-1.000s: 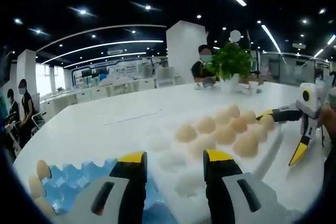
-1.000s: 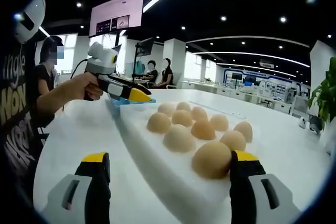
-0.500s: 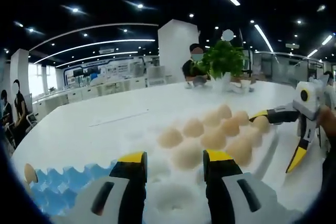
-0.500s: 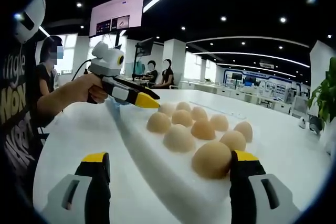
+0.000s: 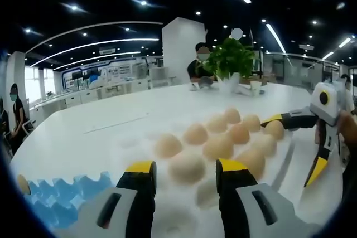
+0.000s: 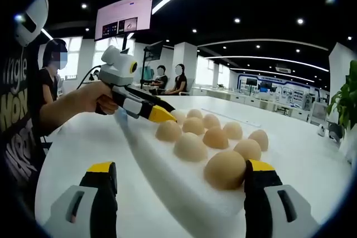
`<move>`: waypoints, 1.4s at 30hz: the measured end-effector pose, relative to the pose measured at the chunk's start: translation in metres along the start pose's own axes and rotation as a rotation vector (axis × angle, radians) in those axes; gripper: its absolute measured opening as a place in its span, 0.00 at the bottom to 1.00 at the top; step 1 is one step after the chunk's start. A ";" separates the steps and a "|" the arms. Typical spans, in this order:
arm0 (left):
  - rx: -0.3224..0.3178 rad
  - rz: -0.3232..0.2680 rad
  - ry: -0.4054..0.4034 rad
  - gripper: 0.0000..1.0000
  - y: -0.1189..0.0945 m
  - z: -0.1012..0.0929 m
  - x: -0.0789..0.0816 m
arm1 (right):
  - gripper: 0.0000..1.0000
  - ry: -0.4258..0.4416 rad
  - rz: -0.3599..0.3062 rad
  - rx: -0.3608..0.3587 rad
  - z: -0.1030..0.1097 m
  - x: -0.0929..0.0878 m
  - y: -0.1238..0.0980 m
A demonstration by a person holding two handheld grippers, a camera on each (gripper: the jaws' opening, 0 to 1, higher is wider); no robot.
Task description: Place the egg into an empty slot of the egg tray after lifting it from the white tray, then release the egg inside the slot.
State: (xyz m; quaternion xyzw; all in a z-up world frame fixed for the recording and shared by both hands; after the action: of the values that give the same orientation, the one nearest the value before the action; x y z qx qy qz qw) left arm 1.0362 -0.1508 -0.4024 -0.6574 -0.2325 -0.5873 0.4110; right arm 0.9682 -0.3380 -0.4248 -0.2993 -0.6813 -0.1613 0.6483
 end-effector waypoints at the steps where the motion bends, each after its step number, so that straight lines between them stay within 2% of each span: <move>1: -0.002 0.003 0.000 0.44 0.001 -0.001 -0.001 | 0.99 0.000 -0.001 0.000 0.000 0.000 0.000; 7: -0.018 0.020 0.001 0.43 0.004 -0.004 -0.002 | 0.99 0.001 -0.002 0.001 0.000 0.000 -0.001; 14: -0.025 0.029 -0.008 0.38 0.008 -0.007 -0.003 | 0.99 0.001 -0.002 0.001 0.000 0.000 -0.001; 17: -0.019 0.029 -0.013 0.34 0.009 -0.005 -0.003 | 0.99 0.002 -0.003 0.001 -0.001 0.000 -0.001; 19: -0.004 0.029 -0.020 0.27 0.009 -0.001 -0.004 | 0.99 0.002 -0.003 0.001 -0.001 0.000 -0.001; 42: -0.001 0.026 -0.019 0.27 0.009 0.000 0.000 | 0.99 0.002 -0.003 -0.002 -0.001 0.000 0.000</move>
State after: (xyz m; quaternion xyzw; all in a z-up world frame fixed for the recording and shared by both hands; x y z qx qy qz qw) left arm 1.0436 -0.1560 -0.4045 -0.6663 -0.2274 -0.5756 0.4160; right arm 0.9695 -0.3387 -0.4246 -0.2986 -0.6808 -0.1633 0.6486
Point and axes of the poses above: the point that each gripper's makers call its tool centre point, and the gripper's own axes: y roughly forward along the fingers, z roughly to its left, x roughly out of its top, the point moved 6 cm from there along -y, roughly backward along the fingers, and after that the axes turned 2 degrees about -z, right-handed, at the moved point
